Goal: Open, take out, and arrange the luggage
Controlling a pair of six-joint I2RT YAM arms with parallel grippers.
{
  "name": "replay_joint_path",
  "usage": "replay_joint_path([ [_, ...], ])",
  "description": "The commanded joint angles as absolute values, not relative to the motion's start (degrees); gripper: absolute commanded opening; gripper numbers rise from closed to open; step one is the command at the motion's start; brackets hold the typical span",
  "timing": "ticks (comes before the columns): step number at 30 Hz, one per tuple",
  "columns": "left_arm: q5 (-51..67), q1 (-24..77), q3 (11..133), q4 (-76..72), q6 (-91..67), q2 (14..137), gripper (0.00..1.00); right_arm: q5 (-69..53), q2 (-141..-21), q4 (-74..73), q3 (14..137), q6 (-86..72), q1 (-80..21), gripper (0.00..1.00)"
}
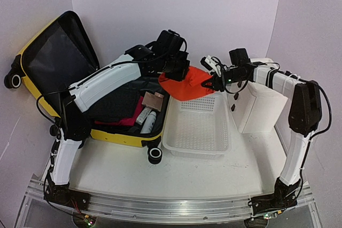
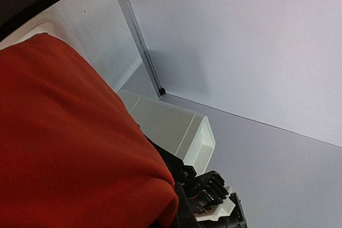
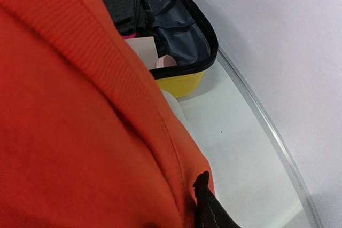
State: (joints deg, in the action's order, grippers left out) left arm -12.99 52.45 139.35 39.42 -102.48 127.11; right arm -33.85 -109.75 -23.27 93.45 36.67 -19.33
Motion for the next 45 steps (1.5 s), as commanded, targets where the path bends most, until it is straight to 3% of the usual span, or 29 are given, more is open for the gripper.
replay_joint_path([
  [1,-9.51,52.85,138.38,34.14,-101.94,121.52,0.0,-38.18,-112.01,-21.92,96.22,42.94,-17.67,0.23],
  [5,-7.74,53.25,131.27,31.88,-101.08,119.38,0.0,-43.07,-113.7,-26.55,97.37,52.03,-17.27,0.0],
  [18,-3.14,53.35,117.32,20.19,-89.87,115.48,0.0,-41.67,-119.17,-27.03,100.89,58.97,-17.47,0.0],
  [28,-6.37,53.35,107.05,12.45,-82.44,110.07,0.0,-39.74,-123.7,-25.47,105.06,61.5,-19.44,0.0],
  [45,-0.47,54.99,103.42,10.64,-82.07,113.33,0.0,-35.3,-124.41,-24.17,103.32,66.19,-18.48,0.0],
])
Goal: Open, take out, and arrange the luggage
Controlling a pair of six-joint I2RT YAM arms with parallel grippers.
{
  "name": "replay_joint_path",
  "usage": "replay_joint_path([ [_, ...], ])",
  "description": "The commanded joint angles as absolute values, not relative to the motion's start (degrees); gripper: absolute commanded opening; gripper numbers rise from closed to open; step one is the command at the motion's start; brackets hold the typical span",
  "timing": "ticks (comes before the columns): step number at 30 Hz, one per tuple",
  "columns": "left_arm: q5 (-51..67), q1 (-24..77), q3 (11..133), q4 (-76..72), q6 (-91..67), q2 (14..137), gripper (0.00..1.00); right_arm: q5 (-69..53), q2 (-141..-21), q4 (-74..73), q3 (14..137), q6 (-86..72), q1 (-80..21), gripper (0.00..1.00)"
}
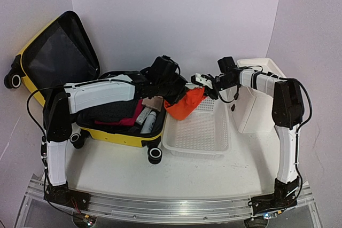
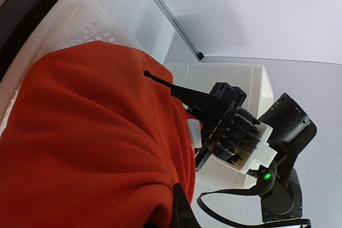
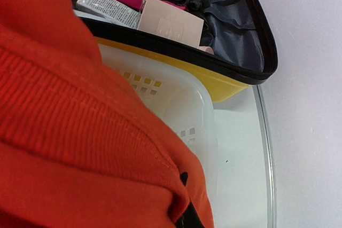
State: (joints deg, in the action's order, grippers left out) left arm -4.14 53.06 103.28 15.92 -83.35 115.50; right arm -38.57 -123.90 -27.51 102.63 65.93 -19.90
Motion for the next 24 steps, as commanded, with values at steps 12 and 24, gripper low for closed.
replay_joint_path([
  [12,3.15,56.97,99.91,10.81,-83.21,111.79,0.57,-33.52,-114.96,-26.1,91.92,69.29,-18.33,0.59],
  [24,7.94,58.03,87.99,13.03,-80.62,101.63,0.95,-24.86,-107.83,-37.15,87.84,78.43,-18.09,0.95],
])
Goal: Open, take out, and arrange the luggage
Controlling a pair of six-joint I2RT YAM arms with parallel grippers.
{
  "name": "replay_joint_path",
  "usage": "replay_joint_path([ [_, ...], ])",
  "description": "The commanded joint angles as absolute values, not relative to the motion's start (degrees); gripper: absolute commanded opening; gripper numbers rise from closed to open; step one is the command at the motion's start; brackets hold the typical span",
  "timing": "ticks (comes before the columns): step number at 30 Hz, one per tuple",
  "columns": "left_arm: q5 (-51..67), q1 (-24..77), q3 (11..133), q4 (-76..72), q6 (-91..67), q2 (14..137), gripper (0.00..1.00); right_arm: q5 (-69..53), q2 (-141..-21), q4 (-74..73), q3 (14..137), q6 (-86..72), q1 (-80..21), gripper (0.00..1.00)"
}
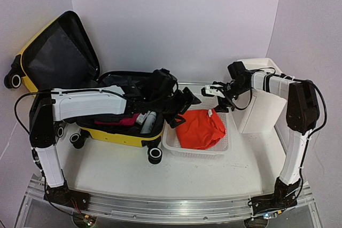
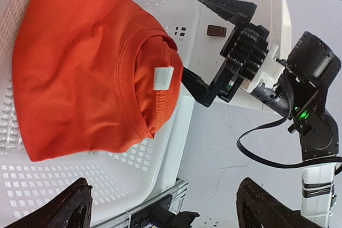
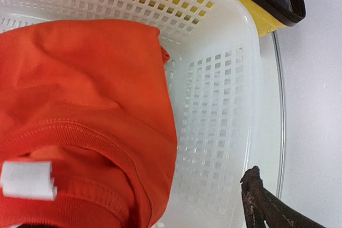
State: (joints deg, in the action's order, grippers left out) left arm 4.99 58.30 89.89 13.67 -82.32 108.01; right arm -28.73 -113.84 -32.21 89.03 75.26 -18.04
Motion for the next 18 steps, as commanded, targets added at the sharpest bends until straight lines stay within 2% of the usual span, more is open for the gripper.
replay_joint_path([
  [1,9.08,58.01,87.03,13.09,-80.77,101.29,0.96,-23.41,-107.23,-39.2,87.96,79.04,-18.29,0.96],
  [6,12.98,56.16,85.58,13.57,-73.15,100.36,0.95,-13.93,-102.77,-40.7,86.61,73.99,-18.57,0.98],
  [8,13.35,54.87,87.61,15.0,-65.12,100.8,0.9,-9.19,-100.87,-40.19,86.72,67.81,-18.65,0.98],
  [12,10.06,53.74,89.94,18.37,-49.16,100.49,0.86,-10.02,-96.99,-39.62,86.83,44.17,-20.37,0.98],
  [18,5.29,52.91,86.92,20.38,-33.93,96.95,0.84,-11.32,-91.33,-31.63,81.38,2.44,-28.18,0.98],
])
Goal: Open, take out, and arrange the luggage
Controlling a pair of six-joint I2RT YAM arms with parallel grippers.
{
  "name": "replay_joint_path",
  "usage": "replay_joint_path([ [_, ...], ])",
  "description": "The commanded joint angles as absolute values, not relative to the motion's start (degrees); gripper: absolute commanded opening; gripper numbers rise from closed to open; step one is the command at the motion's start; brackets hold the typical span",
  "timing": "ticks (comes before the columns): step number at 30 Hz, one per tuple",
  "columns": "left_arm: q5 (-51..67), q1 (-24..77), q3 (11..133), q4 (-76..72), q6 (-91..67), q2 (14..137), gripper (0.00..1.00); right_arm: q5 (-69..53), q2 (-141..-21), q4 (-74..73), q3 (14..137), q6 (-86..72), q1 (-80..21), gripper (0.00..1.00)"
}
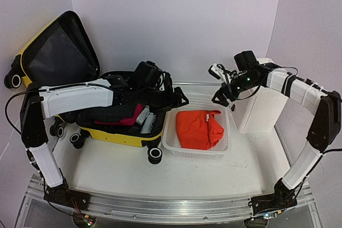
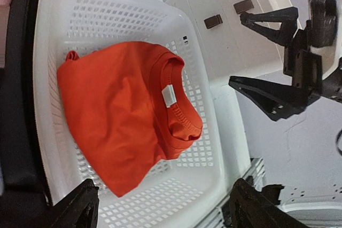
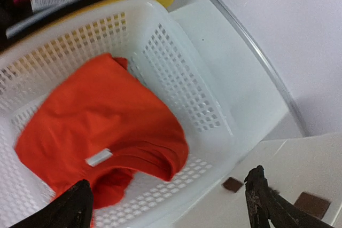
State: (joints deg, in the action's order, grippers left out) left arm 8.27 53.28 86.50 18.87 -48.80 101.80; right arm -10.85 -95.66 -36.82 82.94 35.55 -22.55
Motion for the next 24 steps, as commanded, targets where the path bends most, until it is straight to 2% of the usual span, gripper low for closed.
replay_joint_path([
  [1,4.61,52.63,86.77,21.38,-33.19,96.72,0.83,-12.2,-91.24,-31.87,81.06,-2.15,-29.96,0.98],
  [5,2.8,51.27,83.25,20.75,-32.5,93.95,0.75,-17.7,-94.93,-34.02,81.6,-19.55,-33.22,0.98],
  [8,1.82,50.16,79.03,17.69,-31.5,90.31,0.73,-19.44,-98.01,-34.11,80.96,-25.01,-35.1,0.98],
  [11,0.61,48.92,76.1,17.04,-31.46,87.25,0.71,-17.35,-101.81,-34.78,81.62,-26.06,-38.91,0.88],
  [15,-1.3,47.62,72.8,16.4,-31.1,83.71,0.7,-16.07,-106.7,-37.13,83.95,-26.86,-40.8,0.47],
  [24,-2.93,46.33,67.36,15.55,-29.22,78.63,0.71,-4.33,-115.82,-51.3,92.85,-28.48,-47.15,0.41],
])
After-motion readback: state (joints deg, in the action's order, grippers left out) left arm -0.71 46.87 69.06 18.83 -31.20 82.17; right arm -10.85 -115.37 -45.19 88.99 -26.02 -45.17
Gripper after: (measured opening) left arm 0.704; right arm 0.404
